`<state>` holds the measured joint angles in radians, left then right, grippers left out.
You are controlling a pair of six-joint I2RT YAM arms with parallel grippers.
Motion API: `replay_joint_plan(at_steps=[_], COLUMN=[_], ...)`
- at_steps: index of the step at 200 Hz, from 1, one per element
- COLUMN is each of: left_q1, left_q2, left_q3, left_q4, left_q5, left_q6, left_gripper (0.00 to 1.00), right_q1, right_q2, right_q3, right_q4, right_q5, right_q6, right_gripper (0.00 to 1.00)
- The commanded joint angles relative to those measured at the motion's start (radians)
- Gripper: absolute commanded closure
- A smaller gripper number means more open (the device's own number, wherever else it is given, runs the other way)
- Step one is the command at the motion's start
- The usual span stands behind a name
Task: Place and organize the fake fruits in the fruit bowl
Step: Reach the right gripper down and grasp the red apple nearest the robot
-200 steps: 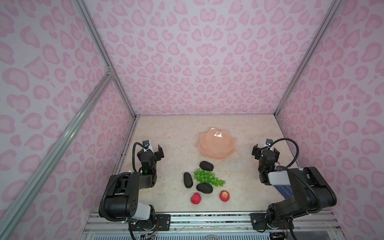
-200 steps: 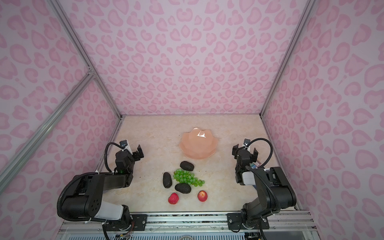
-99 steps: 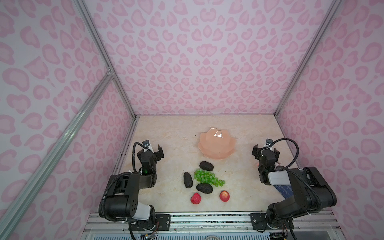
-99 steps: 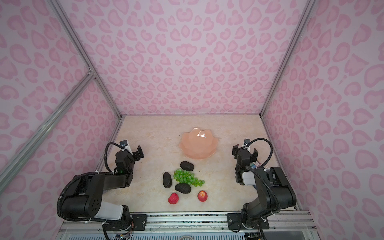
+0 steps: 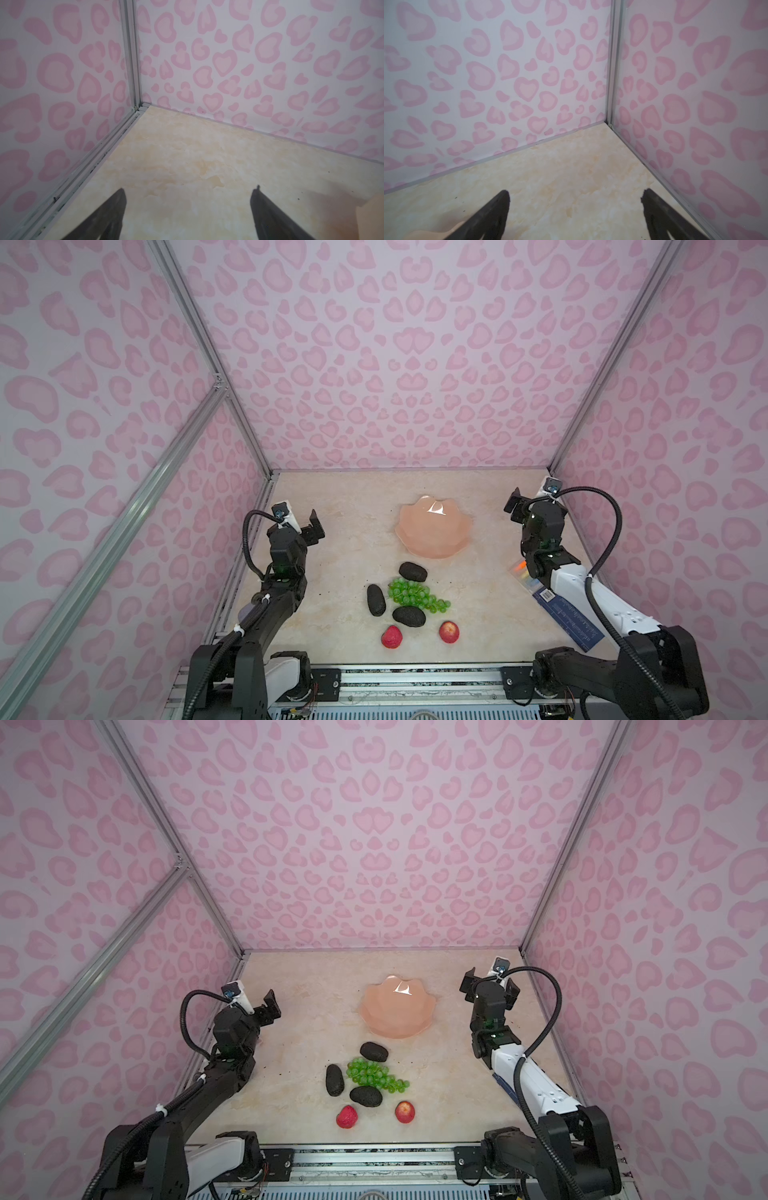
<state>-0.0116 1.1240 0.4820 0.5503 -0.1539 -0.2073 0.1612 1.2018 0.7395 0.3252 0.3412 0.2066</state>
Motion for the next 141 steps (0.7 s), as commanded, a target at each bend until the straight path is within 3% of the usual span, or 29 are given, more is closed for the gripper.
replay_joint_plan(at_steps=[1,27,59,108,141], left_q1=[-0.008,-0.021,-0.034,-0.042,-0.044], left_q2=[-0.075,-0.16,-0.232,-0.252,-0.259], left_q3=[0.032,0.06,0.083,0.109,0.107], left_q4=[-0.146,-0.251,-0.319,-0.354,-0.385], left_q5=[0.044,0.071,0.104,0.155,0.163], left_q6=[-0.116,-0.163,-0.197,-0.207,-0.21], left_gripper=[0.07,0.07,0.07,0.08,0.08], right_q1=[0.019,0.175,0.431,0.776,0.919], right_q2=[-0.042,-0.09,-0.151,-0.201,-0.158], right_q3=[0.026,0.013,-0.081,-0.166,-0.183], right_q4=[-0.372,-0.588,-0.756,-0.795,-0.785], right_q5=[-0.283,-0.271,-0.259,-0.246,-0.232], right_q6=[0.084,0.12,0.264,0.517,0.63], right_gripper=[0.08,0.1,0.13,0.16,0.16])
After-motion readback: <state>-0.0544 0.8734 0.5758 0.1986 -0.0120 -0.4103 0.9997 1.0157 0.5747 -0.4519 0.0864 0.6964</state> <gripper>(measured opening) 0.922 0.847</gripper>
